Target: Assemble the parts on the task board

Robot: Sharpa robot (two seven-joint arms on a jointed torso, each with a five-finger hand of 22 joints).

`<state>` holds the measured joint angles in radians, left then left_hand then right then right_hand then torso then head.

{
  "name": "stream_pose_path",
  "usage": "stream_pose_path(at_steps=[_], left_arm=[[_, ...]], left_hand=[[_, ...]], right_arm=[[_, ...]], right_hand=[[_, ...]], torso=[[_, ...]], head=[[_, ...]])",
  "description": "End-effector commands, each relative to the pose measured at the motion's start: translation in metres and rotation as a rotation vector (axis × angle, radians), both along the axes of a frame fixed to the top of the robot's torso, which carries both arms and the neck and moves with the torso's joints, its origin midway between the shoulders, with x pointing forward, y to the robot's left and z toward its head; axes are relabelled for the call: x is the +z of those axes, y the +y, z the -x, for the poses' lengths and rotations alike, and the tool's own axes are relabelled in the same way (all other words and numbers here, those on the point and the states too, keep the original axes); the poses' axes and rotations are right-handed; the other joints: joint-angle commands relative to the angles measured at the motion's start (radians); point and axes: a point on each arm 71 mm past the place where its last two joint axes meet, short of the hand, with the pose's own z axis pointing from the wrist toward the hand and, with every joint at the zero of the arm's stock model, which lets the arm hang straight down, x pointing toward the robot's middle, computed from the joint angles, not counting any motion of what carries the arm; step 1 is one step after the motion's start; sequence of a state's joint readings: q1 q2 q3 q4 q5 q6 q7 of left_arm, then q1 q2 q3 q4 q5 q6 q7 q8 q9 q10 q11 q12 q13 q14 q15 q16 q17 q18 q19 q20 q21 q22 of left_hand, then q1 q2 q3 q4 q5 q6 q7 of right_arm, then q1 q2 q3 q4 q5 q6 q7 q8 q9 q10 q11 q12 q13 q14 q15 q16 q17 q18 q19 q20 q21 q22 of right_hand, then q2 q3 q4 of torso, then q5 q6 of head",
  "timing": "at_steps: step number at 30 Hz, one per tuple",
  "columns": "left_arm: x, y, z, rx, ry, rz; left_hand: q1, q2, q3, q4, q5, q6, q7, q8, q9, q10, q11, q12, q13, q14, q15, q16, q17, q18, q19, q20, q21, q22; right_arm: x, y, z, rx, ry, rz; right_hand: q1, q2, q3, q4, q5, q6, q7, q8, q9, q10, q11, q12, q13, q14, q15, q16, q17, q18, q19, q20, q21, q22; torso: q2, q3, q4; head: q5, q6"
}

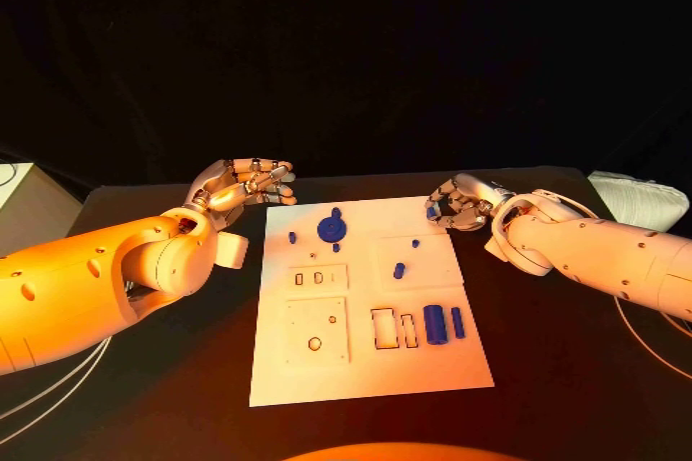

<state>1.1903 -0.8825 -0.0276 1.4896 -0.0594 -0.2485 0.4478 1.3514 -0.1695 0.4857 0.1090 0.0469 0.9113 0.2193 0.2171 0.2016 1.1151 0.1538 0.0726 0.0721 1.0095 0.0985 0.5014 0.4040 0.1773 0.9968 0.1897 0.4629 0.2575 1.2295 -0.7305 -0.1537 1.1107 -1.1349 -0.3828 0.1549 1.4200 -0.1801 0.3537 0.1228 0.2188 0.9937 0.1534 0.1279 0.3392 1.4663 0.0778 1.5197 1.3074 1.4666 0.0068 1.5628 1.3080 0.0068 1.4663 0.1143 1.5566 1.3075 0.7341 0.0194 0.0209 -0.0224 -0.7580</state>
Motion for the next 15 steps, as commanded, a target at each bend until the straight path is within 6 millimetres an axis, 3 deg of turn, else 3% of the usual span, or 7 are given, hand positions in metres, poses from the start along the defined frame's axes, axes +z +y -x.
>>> stream_pose_path(at_steps=[1, 15], left_arm=[[0.0013, -0.0021, 0.0006, -0.017, -0.008, 0.007], [0.0011, -0.0021, 0.0005, -0.017, -0.006, 0.006]], left_hand=[[0.002, 0.004, -0.001, -0.005, 0.003, -0.005, 0.001, -0.006, 0.002, -0.004, 0.003, -0.004, -0.001, -0.009, -0.001, 0.001, 0.001, 0.000, -0.009, -0.001, 0.002, 0.001], [0.002, 0.005, 0.000, -0.005, 0.003, -0.005, 0.002, -0.005, 0.002, -0.004, 0.003, -0.004, -0.001, -0.009, -0.001, 0.001, 0.001, 0.000, -0.010, -0.001, 0.004, 0.002]], right_arm=[[-0.0009, 0.0008, 0.0004, 0.011, 0.002, 0.010], [-0.0033, -0.0007, -0.0001, 0.003, 0.014, 0.018]], right_hand=[[-0.004, 0.001, 0.005, 0.002, -0.003, 0.008, 0.000, 0.004, 0.001, 0.058, -0.006, 0.005, 0.220, 0.102, -0.006, 0.005, 0.253, -0.003, 0.097, -0.007, 0.002, 0.253], [-0.009, -0.005, 0.010, 0.002, -0.007, 0.010, -0.001, 0.006, 0.001, 0.059, -0.007, 0.006, 0.220, 0.102, -0.007, 0.005, 0.254, -0.003, 0.098, -0.009, 0.002, 0.253]], torso=[[0.000, 0.0005, 0.0000], [0.001, 0.0003, 0.0014]], head=[[-0.002, -0.001], [-0.004, -0.001]])
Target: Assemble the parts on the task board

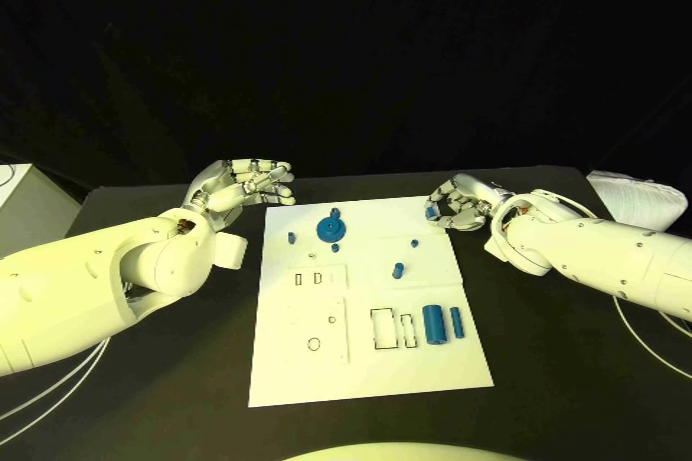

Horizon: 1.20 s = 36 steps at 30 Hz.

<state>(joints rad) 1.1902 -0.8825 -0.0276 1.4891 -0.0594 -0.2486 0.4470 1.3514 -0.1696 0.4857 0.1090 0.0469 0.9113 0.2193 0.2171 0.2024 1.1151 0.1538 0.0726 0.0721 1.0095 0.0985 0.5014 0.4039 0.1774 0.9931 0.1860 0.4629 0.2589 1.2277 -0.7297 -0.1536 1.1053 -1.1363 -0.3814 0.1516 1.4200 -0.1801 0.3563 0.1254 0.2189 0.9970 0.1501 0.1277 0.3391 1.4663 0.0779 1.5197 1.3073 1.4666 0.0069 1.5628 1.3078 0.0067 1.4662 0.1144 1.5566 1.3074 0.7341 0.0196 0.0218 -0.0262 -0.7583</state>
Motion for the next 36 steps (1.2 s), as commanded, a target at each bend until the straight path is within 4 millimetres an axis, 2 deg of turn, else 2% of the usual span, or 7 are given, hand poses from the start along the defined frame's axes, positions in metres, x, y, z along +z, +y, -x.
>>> stream_pose_path(at_steps=[1, 7, 15, 19, 26, 31, 36], left_arm=[[0.001, -0.002, 0.001, -0.017, -0.007, 0.007], [0.001, -0.002, 0.001, -0.016, -0.007, 0.007], [0.001, -0.002, 0.000, -0.016, -0.007, 0.006], [0.001, -0.002, 0.000, -0.017, -0.007, 0.007], [0.001, -0.002, 0.001, -0.016, -0.007, 0.006], [0.001, -0.001, 0.000, -0.015, -0.002, 0.004], [0.000, 0.000, 0.000, -0.019, 0.004, -0.001]], left_hand=[[0.002, 0.005, 0.000, -0.005, 0.003, -0.005, 0.002, -0.005, 0.001, -0.004, 0.003, -0.004, -0.001, -0.009, -0.001, 0.001, 0.001, 0.000, -0.006, 0.003, 0.004, 0.001], [0.002, 0.005, 0.000, -0.005, 0.003, -0.005, 0.002, -0.005, 0.001, -0.004, 0.003, -0.004, -0.001, -0.009, -0.001, 0.001, 0.001, 0.000, -0.006, 0.003, 0.004, 0.001], [0.000, 0.005, 0.000, -0.004, 0.003, -0.005, 0.002, -0.005, 0.001, -0.004, 0.003, -0.004, -0.001, -0.009, -0.001, 0.001, 0.001, 0.000, -0.008, 0.003, 0.006, 0.002], [0.000, 0.005, 0.000, -0.004, 0.003, -0.005, 0.002, -0.005, 0.001, -0.004, 0.003, -0.004, -0.001, -0.009, -0.001, 0.001, 0.001, 0.000, -0.008, 0.003, 0.006, 0.002], [0.000, 0.005, 0.000, -0.004, 0.003, -0.005, 0.002, -0.005, 0.001, -0.004, 0.003, -0.004, -0.001, -0.009, -0.001, 0.001, 0.001, 0.000, -0.008, 0.003, 0.006, 0.002], [0.000, 0.005, 0.000, -0.004, 0.003, -0.005, 0.002, -0.005, 0.001, -0.004, 0.003, -0.004, -0.001, -0.009, -0.001, 0.001, 0.001, 0.000, -0.008, 0.003, 0.006, 0.002], [-0.001, 0.005, 0.000, -0.005, 0.003, -0.005, 0.002, -0.005, 0.001, -0.004, 0.003, -0.004, -0.001, -0.009, -0.001, 0.002, 0.001, 0.000, -0.009, 0.003, 0.007, 0.003]], right_arm=[[-0.003, 0.001, 0.000, 0.008, 0.012, 0.014], [-0.004, 0.001, 0.001, 0.009, 0.009, 0.015], [-0.001, 0.005, 0.003, 0.013, -0.027, -0.019], [0.002, 0.005, 0.003, -0.011, -0.051, -0.037], [0.007, 0.006, 0.008, -0.073, -0.091, -0.077], [0.019, 0.017, 0.012, -0.090, -0.081, -0.103], [0.030, 0.039, 0.023, -0.102, -0.050, -0.123]], right_hand=[[-0.009, -0.004, 0.008, -0.001, -0.008, 0.007, 0.002, 0.007, 0.001, 0.060, -0.008, 0.007, 0.222, 0.102, -0.008, 0.005, 0.254, -0.004, 0.098, -0.010, 0.003, 0.254], [-0.014, 0.001, 0.027, -0.002, -0.016, 0.024, -0.005, 0.021, 0.004, 0.067, -0.014, 0.014, 0.228, 0.102, -0.013, 0.005, 0.255, -0.005, 0.101, -0.014, 0.008, 0.258], [-0.029, 0.006, 0.054, -0.005, -0.016, 0.062, -0.026, 0.058, 0.016, 0.085, -0.031, 0.030, 0.244, 0.103, -0.029, 0.007, 0.259, -0.007, 0.105, -0.029, 0.014, 0.263], [-0.034, 0.010, 0.065, -0.009, -0.017, 0.078, -0.037, 0.078, 0.024, 0.093, -0.041, 0.039, 0.252, 0.103, -0.038, 0.007, 0.260, -0.007, 0.105, -0.036, 0.014, 0.263], [-0.042, 0.017, 0.076, -0.011, -0.009, 0.085, -0.045, 0.095, 0.031, 0.099, -0.049, 0.045, 0.258, 0.103, -0.044, 0.006, 0.258, -0.007, 0.105, -0.043, 0.014, 0.263], [-0.042, 0.015, 0.080, -0.015, -0.013, 0.081, -0.046, 0.099, 0.033, 0.093, -0.050, 0.039, 0.252, 0.103, -0.046, 0.006, 0.258, -0.007, 0.105, -0.045, 0.014, 0.263], [-0.046, 0.015, 0.085, -0.019, -0.033, 0.075, -0.045, 0.106, 0.036, 0.090, -0.050, 0.035, 0.249, 0.103, -0.046, 0.007, 0.259, -0.007, 0.105, -0.047, 0.014, 0.263]], torso=[[0.001, 0.0002, 0.0005], [0.000, 0.0006, -0.0001], [0.001, 0.0014, -0.0012], [0.000, 0.0001, 0.0008], [-0.001, 0.0003, -0.0028], [-0.002, -0.0003, -0.0062], [-0.007, -0.0037, -0.0103]], head=[[0.000, -0.001], [0.002, -0.002], [0.001, -0.005], [-0.001, -0.005], [0.004, -0.004], [0.006, -0.003], [0.009, -0.003]])
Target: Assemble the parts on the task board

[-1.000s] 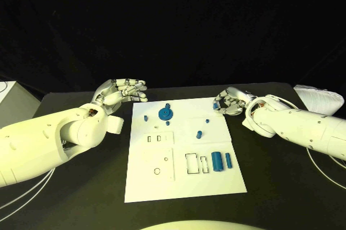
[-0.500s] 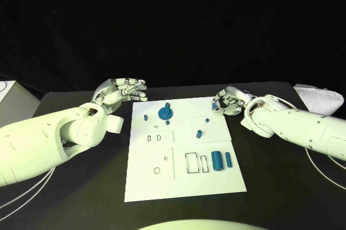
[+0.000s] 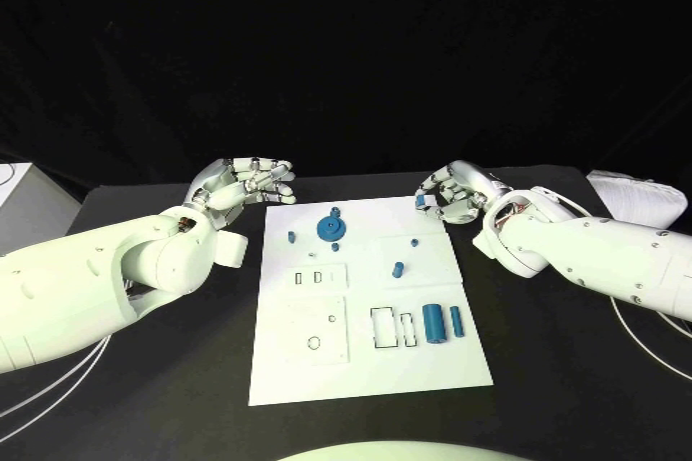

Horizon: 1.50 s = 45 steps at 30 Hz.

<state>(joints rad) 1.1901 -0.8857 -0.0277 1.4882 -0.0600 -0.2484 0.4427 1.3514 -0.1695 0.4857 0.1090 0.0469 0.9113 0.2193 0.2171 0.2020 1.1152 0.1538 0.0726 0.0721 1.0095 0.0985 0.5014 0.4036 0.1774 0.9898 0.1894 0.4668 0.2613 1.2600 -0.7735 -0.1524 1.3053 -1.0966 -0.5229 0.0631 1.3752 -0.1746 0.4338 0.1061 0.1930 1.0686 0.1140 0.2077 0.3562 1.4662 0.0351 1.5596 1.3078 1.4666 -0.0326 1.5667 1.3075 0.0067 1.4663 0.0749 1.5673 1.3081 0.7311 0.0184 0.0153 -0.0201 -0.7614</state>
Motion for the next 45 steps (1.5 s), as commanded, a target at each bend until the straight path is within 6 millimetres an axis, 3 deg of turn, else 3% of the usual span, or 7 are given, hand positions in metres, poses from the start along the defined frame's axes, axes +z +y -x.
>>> stream_pose_path(at_steps=[1, 14, 26, 33, 36, 38, 45], left_arm=[[0.000, -0.003, 0.000, -0.023, 0.001, 0.002], [-0.001, -0.010, -0.002, -0.024, -0.018, -0.038], [-0.004, -0.014, -0.003, -0.023, -0.015, -0.087], [-0.007, -0.017, -0.003, -0.043, 0.002, -0.118], [-0.008, -0.018, -0.003, -0.054, 0.009, -0.124], [-0.008, -0.018, -0.003, -0.061, 0.013, -0.128], [-0.010, -0.020, -0.003, -0.088, 0.031, -0.146]], left_hand=[[-0.001, 0.005, 0.000, -0.005, 0.003, -0.005, 0.002, -0.005, 0.002, -0.004, 0.003, -0.004, -0.001, -0.009, -0.001, 0.002, 0.002, 0.000, -0.006, -0.001, 0.003, 0.001], [0.017, 0.011, 0.022, -0.024, 0.003, 0.000, 0.002, -0.002, 0.003, 0.002, 0.001, -0.001, -0.001, -0.007, -0.004, 0.003, 0.001, 0.001, -0.014, -0.004, 0.025, 0.015], [0.008, 0.009, 0.039, -0.062, 0.004, 0.018, -0.025, 0.035, 0.018, 0.124, -0.041, 0.097, 0.042, 0.083, -0.045, 0.125, 0.059, 0.005, 0.004, -0.033, 0.157, 0.100], [-0.008, 0.015, 0.031, -0.088, 0.003, 0.019, -0.064, 0.105, 0.047, 0.124, -0.082, 0.343, 0.224, 0.147, -0.093, 0.426, 0.233, 0.004, 0.044, -0.082, 0.401, 0.257], [-0.020, 0.010, 0.056, -0.087, 0.004, -0.008, -0.060, 0.132, 0.058, 0.043, -0.083, 0.445, 0.309, 0.271, -0.094, 0.674, 0.508, -0.006, 0.073, -0.087, 0.548, 0.389], [-0.026, 0.009, 0.071, -0.087, 0.003, -0.021, -0.058, 0.149, 0.064, 0.015, -0.081, 0.484, 0.338, 0.308, -0.093, 0.763, 0.618, -0.017, 0.105, -0.086, 0.623, 0.476], [-0.028, 0.007, 0.112, -0.101, 0.004, -0.030, -0.063, 0.174, 0.072, 0.014, -0.087, 0.551, 0.379, 0.419, -0.099, 0.884, 0.822, -0.053, 0.229, -0.091, 0.778, 0.692]], right_arm=[[0.003, 0.010, 0.006, -0.074, 0.035, -0.013], [0.003, 0.095, 0.049, 0.077, -0.004, 0.078], [-0.025, 0.146, 0.077, 0.145, 0.016, 0.131], [-0.039, 0.166, 0.086, 0.173, 0.034, 0.141], [-0.044, 0.172, 0.089, 0.177, 0.035, 0.147], [-0.046, 0.175, 0.090, 0.175, 0.030, 0.151], [-0.055, 0.183, 0.091, 0.169, 0.028, 0.165]], right_hand=[[-0.001, 0.009, 0.007, 0.000, -0.007, 0.004, -0.009, 0.026, 0.019, 0.090, -0.008, -0.005, 0.248, 0.103, -0.007, 0.003, 0.259, -0.007, 0.104, -0.007, 0.004, 0.263], [-0.011, 0.004, 0.009, -0.001, -0.024, -0.001, -0.009, 0.032, 0.021, 0.090, -0.007, -0.005, 0.248, 0.103, -0.007, 0.002, 0.257, -0.007, 0.104, -0.008, 0.004, 0.263], [-0.011, 0.004, 0.014, -0.004, -0.021, -0.003, -0.010, 0.037, 0.023, 0.088, -0.009, -0.007, 0.246, 0.101, -0.007, 0.000, 0.251, -0.007, 0.104, -0.008, 0.004, 0.263], [-0.013, 0.003, 0.016, -0.005, -0.017, -0.005, -0.010, 0.038, 0.023, 0.088, -0.008, -0.008, 0.246, 0.100, -0.008, -0.001, 0.247, -0.007, 0.104, -0.008, 0.004, 0.263], [-0.014, 0.003, 0.017, -0.004, -0.015, -0.005, -0.010, 0.038, 0.023, 0.087, -0.008, -0.008, 0.245, 0.100, -0.008, -0.002, 0.247, -0.007, 0.104, -0.008, 0.004, 0.263], [-0.016, 0.002, 0.018, -0.004, -0.010, -0.006, -0.010, 0.040, 0.024, 0.087, -0.008, -0.008, 0.245, 0.100, -0.008, -0.002, 0.246, -0.007, 0.104, -0.009, 0.004, 0.263], [-0.028, -0.006, 0.022, -0.004, 0.008, -0.010, -0.010, 0.046, 0.025, 0.087, -0.008, -0.009, 0.245, 0.100, -0.008, -0.003, 0.243, -0.007, 0.104, -0.009, 0.004, 0.263]], torso=[[-0.005, -0.0033, -0.0045], [-0.024, -0.0135, -0.0122], [-0.033, -0.0170, -0.0202], [-0.030, -0.0155, -0.0197], [-0.029, -0.0147, -0.0193], [-0.029, -0.0143, -0.0191], [-0.029, -0.0148, -0.0194]], head=[[0.004, 0.000], [0.039, -0.016], [0.060, -0.032], [0.064, -0.036], [0.065, -0.039], [0.065, -0.041], [0.069, -0.043]])
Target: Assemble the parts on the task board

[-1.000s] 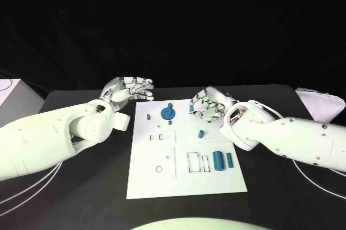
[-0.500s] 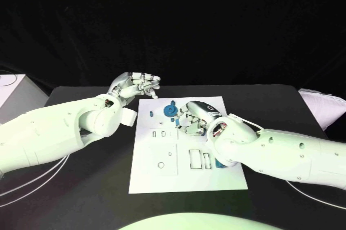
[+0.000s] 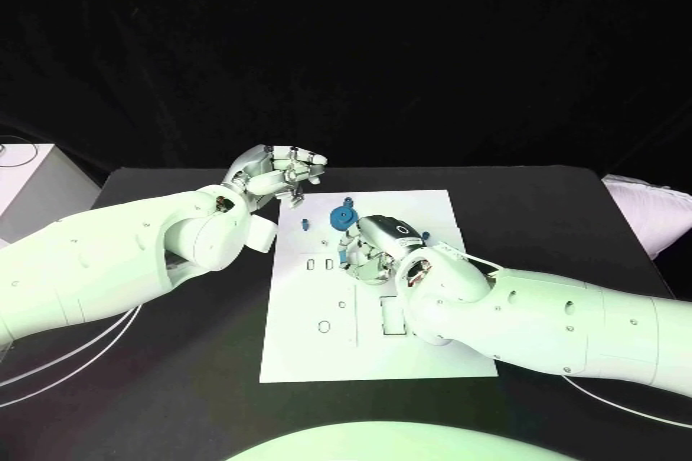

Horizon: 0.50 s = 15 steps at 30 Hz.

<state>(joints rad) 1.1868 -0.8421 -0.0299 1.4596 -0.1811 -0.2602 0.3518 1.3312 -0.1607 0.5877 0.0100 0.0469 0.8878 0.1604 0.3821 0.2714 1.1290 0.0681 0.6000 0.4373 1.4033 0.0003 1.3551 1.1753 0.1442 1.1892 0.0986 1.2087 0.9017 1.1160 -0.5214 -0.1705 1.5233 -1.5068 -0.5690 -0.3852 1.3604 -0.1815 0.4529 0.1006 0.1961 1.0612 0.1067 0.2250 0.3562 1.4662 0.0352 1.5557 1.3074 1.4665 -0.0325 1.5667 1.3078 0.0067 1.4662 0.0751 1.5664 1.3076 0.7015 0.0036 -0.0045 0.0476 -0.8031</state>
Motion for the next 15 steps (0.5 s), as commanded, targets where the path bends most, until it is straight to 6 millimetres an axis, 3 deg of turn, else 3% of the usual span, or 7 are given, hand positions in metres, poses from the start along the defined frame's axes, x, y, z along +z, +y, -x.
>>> stream_pose_path(at_steps=[1, 5, 8, 15], left_arm=[[-0.002, -0.005, 0.001, -0.045, 0.016, -0.024], [-0.003, -0.007, 0.002, -0.065, 0.021, -0.039], [-0.003, -0.007, 0.002, -0.078, 0.023, -0.051], [-0.004, -0.008, 0.003, -0.093, 0.029, -0.061]], left_hand=[[-0.016, -0.005, 0.017, -0.003, 0.004, -0.009, -0.005, 0.017, 0.004, -0.002, -0.003, 0.055, 0.034, 0.046, -0.002, 0.059, 0.095, -0.027, 0.052, -0.001, 0.069, 0.097], [-0.033, -0.006, 0.027, -0.006, 0.003, -0.015, -0.008, 0.040, 0.010, -0.011, -0.005, 0.145, 0.094, 0.094, -0.004, 0.125, 0.210, -0.048, 0.114, -0.002, 0.146, 0.215], [-0.042, -0.004, 0.029, -0.005, 0.003, -0.019, -0.009, 0.054, 0.014, -0.016, -0.006, 0.197, 0.128, 0.114, -0.005, 0.150, 0.257, -0.058, 0.143, -0.003, 0.179, 0.269], [-0.052, -0.004, 0.027, -0.001, 0.003, -0.024, -0.009, 0.061, 0.016, -0.023, -0.006, 0.222, 0.144, 0.119, -0.004, 0.156, 0.270, -0.061, 0.150, -0.003, 0.189, 0.284]], right_arm=[[-0.003, 0.002, 0.000, -0.007, -0.031, 0.029], [-0.009, 0.005, 0.000, -0.006, -0.024, 0.038], [-0.012, 0.006, 0.000, -0.009, -0.020, 0.044], [-0.014, 0.007, 0.000, -0.012, -0.018, 0.049]], right_hand=[[-0.014, 0.001, 0.003, 0.001, 0.005, -0.003, -0.002, 0.029, 0.025, 0.087, -0.008, -0.005, 0.245, 0.100, -0.008, -0.003, 0.243, -0.007, 0.105, -0.009, 0.004, 0.263], [-0.014, 0.000, 0.003, 0.001, 0.005, -0.003, -0.002, 0.029, 0.025, 0.087, -0.008, -0.005, 0.245, 0.100, -0.008, -0.003, 0.243, -0.007, 0.105, -0.009, 0.004, 0.263], [-0.014, 0.000, 0.003, 0.001, 0.005, -0.003, -0.002, 0.029, 0.025, 0.087, -0.008, -0.005, 0.245, 0.100, -0.008, -0.003, 0.243, -0.007, 0.105, -0.009, 0.004, 0.263], [-0.016, -0.001, 0.003, 0.002, 0.005, -0.003, -0.002, 0.030, 0.025, 0.087, -0.008, -0.004, 0.246, 0.100, -0.008, -0.003, 0.243, -0.007, 0.105, -0.009, 0.004, 0.263]], torso=[[0.001, 0.0001, 0.0005], [0.001, 0.0003, 0.0015], [0.001, 0.0007, 0.0015], [0.001, 0.0003, 0.0013]], head=[[0.001, -0.002], [0.002, -0.005], [0.003, -0.008], [0.005, -0.012]])
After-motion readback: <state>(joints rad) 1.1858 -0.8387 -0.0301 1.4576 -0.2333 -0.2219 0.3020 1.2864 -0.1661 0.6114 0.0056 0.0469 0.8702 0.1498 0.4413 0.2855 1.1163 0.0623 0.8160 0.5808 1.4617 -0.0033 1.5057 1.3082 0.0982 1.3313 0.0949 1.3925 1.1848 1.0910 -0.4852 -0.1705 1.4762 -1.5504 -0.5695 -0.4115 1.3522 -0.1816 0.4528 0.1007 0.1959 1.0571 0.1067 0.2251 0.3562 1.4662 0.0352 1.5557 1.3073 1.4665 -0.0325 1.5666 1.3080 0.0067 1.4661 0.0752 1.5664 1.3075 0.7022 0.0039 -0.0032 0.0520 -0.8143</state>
